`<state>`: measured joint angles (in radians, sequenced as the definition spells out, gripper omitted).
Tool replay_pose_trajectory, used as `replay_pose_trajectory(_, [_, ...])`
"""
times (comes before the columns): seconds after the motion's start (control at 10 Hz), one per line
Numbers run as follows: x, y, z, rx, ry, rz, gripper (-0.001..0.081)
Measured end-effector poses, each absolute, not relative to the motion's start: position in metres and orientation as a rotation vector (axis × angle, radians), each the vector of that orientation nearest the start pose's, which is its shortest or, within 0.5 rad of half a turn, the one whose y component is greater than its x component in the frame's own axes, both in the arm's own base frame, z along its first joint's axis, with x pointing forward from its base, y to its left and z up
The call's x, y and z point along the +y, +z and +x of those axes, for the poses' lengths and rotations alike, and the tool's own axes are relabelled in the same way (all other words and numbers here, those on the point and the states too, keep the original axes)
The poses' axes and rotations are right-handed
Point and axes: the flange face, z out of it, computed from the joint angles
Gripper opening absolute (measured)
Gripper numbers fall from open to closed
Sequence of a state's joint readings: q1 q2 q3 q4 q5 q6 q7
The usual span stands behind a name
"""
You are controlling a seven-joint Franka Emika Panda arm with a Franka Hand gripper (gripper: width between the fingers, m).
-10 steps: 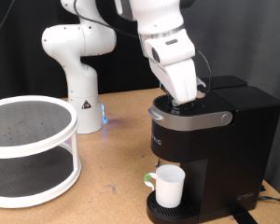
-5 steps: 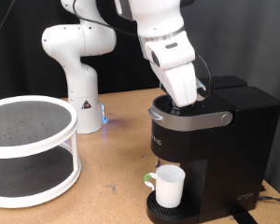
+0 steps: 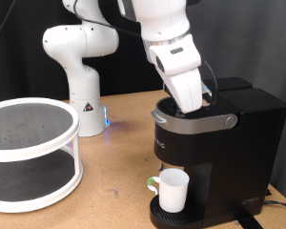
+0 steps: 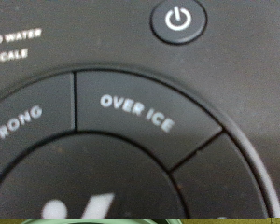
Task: Make a cup of coffee with the keurig machine
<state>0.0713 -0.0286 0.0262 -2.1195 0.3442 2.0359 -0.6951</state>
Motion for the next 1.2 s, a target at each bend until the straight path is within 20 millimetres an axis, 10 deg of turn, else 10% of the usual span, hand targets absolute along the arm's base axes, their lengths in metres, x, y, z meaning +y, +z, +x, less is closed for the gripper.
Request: replay_pose_trajectory(1.2, [0.0788, 0.421, 0.5364, -0.887, 0.112, -2.617, 0.0001])
